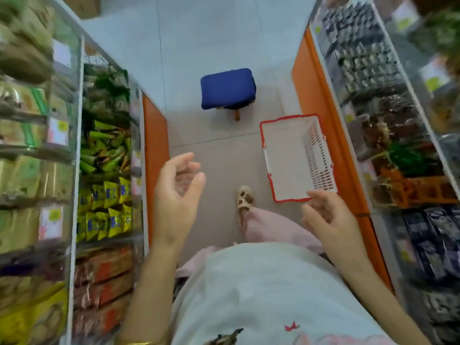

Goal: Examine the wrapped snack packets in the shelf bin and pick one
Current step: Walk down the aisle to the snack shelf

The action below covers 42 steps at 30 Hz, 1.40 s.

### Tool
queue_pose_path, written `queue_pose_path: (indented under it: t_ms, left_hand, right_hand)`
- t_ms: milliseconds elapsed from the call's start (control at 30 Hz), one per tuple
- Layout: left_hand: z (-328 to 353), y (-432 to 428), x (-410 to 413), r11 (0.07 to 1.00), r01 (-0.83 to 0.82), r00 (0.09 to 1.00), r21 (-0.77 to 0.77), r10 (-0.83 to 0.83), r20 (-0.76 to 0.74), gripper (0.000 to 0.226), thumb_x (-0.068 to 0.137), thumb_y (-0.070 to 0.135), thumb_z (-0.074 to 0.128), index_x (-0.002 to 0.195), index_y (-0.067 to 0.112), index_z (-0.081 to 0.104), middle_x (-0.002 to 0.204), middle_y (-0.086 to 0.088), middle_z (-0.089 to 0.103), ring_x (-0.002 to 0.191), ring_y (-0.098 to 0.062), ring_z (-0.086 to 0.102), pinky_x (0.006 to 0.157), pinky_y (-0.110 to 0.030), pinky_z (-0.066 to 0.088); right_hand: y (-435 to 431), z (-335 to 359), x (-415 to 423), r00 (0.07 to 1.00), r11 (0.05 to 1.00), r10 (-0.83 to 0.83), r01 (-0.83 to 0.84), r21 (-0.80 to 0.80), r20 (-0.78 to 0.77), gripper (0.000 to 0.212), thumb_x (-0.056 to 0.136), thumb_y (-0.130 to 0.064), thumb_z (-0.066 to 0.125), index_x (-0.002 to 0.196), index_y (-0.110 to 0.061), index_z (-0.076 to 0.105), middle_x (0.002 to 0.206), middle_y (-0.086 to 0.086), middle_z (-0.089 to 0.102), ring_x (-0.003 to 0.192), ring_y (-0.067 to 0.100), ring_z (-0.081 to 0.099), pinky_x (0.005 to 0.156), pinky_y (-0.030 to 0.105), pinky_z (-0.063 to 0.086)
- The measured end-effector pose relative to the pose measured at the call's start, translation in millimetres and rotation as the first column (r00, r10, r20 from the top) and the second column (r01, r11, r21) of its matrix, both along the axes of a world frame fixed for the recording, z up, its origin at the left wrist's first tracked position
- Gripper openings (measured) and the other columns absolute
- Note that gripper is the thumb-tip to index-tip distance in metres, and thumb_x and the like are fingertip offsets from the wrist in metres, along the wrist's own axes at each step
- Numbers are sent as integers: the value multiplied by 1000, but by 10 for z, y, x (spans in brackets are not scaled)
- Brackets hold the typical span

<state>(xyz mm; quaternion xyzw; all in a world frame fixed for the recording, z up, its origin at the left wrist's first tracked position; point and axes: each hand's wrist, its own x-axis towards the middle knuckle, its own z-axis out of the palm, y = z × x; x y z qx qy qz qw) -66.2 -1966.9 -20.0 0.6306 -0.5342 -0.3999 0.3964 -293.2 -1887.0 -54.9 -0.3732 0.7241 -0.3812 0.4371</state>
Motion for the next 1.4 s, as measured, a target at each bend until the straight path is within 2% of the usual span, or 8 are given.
queue_pose_path:
  t_ms: [167, 333, 567, 767, 900, 1100, 1233, 1400]
  left_hand:
    - [74, -1179, 25, 999, 3, 1000, 32, -3, 3, 33, 88, 0, 57, 113, 21, 53, 100, 6, 61, 87, 2, 58, 78, -10, 46]
    - [25, -2504, 31, 996, 49, 999, 74, -48, -7, 35, 88, 2, 58, 109, 29, 54, 101, 5, 62, 87, 3, 59, 76, -8, 45]
    - [81, -4734, -303, 928, 359, 933, 98, -358, -31, 28, 85, 18, 59, 112, 25, 57, 101, 9, 63, 86, 3, 58, 76, -8, 44]
    - [122, -6022, -1134, 722, 665, 739, 191, -673, -29, 29, 87, 13, 60, 106, 34, 57, 99, 14, 63, 86, -3, 59, 75, -14, 47]
    - [90, -6568, -1761, 608, 781, 614, 146, -789, -1, 31, 86, 8, 59, 110, 27, 58, 99, 11, 64, 86, 0, 59, 74, -11, 46]
    - [-46, -7118, -2415, 496, 858, 498, 135, -867, 18, 31, 86, 7, 59, 111, 25, 58, 99, 12, 65, 85, 4, 59, 70, -7, 44]
    - [-212, -7489, -2792, 381, 914, 383, 141, -924, 13, 30, 86, 7, 61, 112, 23, 58, 97, 13, 64, 84, 3, 60, 70, -7, 45]
    - [-803, -8072, -3420, 213, 957, 210, 196, -977, 38, 28, 86, 12, 62, 109, 27, 57, 98, 11, 64, 81, 3, 59, 68, -9, 46]
  right_hand:
    - [-1874, 152, -31, 998, 995, 50, -54, -85, -44, 22, 89, -14, 59, 108, -23, 54, 89, 0, 58, 87, 29, 62, 77, 48, 53]
    - [-3371, 245, -46, 996, 990, 25, -36, -133, -84, 23, 89, -20, 57, 111, -26, 53, 90, -7, 58, 87, 23, 62, 78, 46, 55]
    - [-4467, 76, -102, 958, 958, -286, 285, -36, -8, 22, 89, -19, 59, 106, -32, 54, 93, -1, 59, 89, 25, 61, 80, 52, 52]
    - [-4692, -48, -26, 781, 778, -625, 622, 84, 8, 25, 84, -25, 63, 92, -48, 55, 87, -13, 60, 84, 19, 62, 76, 43, 54]
    - [-5047, -151, -262, 669, 666, -744, 740, 97, 7, 25, 84, -17, 61, 92, -40, 56, 88, -10, 61, 84, 22, 62, 76, 40, 53]
    - [-5909, -138, -1071, 669, 670, -743, 743, -1, -24, 21, 89, -15, 59, 108, -24, 55, 92, -7, 59, 85, 16, 59, 74, 32, 51]
    - [-6405, -190, -1526, 652, 657, -753, 750, -73, -87, 24, 90, -16, 58, 113, -19, 55, 89, -11, 57, 82, 8, 59, 69, 19, 45]
    - [-6881, -788, -1928, 588, 591, -806, 806, -30, -75, 25, 90, -20, 57, 115, -17, 53, 89, -4, 59, 81, 13, 59, 69, 19, 44]
